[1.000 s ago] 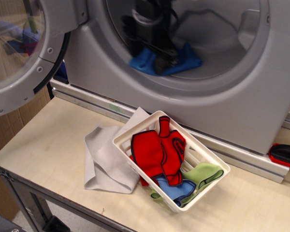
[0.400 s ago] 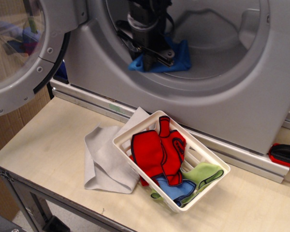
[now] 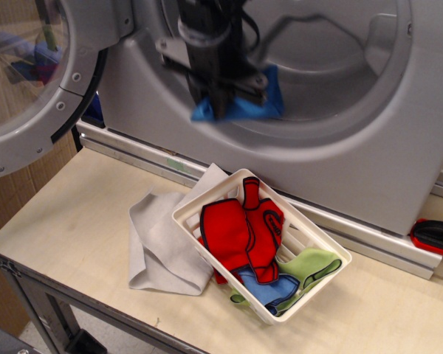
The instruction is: Take clothes out of laundry machine
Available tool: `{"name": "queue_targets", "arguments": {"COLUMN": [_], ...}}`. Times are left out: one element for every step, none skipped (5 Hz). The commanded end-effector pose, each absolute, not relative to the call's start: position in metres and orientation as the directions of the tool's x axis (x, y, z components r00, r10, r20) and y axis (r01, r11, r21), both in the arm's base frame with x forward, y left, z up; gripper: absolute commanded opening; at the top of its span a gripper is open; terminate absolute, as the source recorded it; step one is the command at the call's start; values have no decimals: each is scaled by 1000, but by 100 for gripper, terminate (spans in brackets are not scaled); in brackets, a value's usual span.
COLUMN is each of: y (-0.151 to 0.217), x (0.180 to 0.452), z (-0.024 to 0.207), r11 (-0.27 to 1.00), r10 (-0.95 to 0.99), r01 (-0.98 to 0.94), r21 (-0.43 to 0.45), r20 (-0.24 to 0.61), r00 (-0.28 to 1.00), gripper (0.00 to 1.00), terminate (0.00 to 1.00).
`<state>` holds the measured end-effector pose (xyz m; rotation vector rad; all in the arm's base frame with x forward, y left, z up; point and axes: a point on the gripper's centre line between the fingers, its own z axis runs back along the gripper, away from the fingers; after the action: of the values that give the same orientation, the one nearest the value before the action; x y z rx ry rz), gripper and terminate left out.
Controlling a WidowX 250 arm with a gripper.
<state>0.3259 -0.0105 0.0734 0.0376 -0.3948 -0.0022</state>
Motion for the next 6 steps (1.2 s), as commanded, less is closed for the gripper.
{"name": "queue_targets", "arguments": {"y": [-76,-92,-89,-77,-71,-70], "x": [301,294,274,255,255,268], "z": [67,49,32,23,10,-2], "r11": [998,997,996,989,984,989], "r10": [-48,-13,54,118,115,79], "r01": [60,33,-35,-94,-75,-35], "r21": [-27,-67,-87,-114,-159,-145], "r20": [323,278,226,223,261,309], "r00": [945,960,973,968,959,948], "gripper": [0,0,0,0,0,0], "terminate": [0,0,0,0,0,0]}}
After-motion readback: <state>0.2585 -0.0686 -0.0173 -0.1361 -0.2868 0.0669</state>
